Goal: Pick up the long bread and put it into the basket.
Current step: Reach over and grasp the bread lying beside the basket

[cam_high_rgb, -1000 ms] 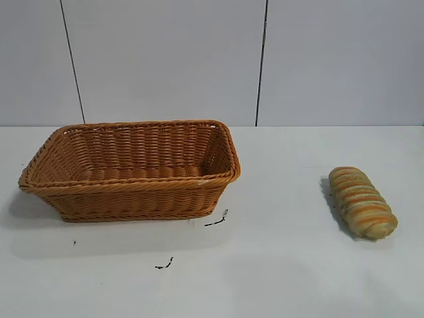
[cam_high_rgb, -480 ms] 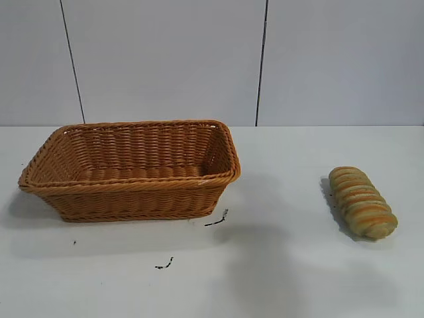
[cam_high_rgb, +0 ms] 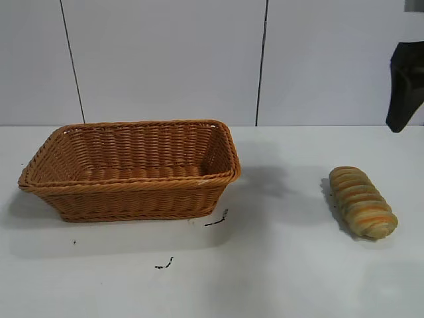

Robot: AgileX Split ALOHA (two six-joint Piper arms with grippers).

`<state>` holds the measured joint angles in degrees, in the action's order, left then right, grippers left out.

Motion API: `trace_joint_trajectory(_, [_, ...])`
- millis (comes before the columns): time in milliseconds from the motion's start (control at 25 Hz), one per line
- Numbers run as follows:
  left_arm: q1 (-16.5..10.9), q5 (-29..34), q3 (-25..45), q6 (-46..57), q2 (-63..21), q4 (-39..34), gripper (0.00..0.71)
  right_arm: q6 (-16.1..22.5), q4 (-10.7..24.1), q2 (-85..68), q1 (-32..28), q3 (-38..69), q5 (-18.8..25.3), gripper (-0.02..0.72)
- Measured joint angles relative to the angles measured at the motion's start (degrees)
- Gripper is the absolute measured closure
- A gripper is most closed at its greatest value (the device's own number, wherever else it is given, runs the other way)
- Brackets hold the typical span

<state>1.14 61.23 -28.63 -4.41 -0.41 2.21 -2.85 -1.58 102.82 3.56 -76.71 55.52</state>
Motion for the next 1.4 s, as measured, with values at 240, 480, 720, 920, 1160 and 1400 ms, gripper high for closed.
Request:
trace_joint_trajectory(240, [0.0,0.0,0.0,0.0,0.0,0.0,0.018,-0.11,0.25,8.82,0.0,-0.63,-3.86,0.014])
trace_joint_trajectory(480, [0.0,0.0,0.0,0.0,0.0,0.0,0.018,-0.3,-0.93,14.86,0.0,-0.63,-9.57,0.014])
trace_joint_trajectory(720, [0.0,0.0,0.0,0.0,0.0,0.0,0.018,-2.38,-3.14,17.27,0.0,-0.69,-13.75,0.014])
trace_joint_trajectory(920, [0.0,0.0,0.0,0.0,0.0,0.0,0.018,-2.56,-3.47,19.69,0.0,-0.74,-15.2,0.014])
trace_joint_trajectory(1160, [0.0,0.0,0.0,0.0,0.0,0.0,0.018,-2.56,-3.57,19.93,0.0,-0.74,-15.57,0.032])
trace_joint_trajectory(1400, [0.0,0.0,0.0,0.0,0.0,0.0,0.018,-2.56,-3.62,19.73,0.0,-0.74,-13.91,0.529])
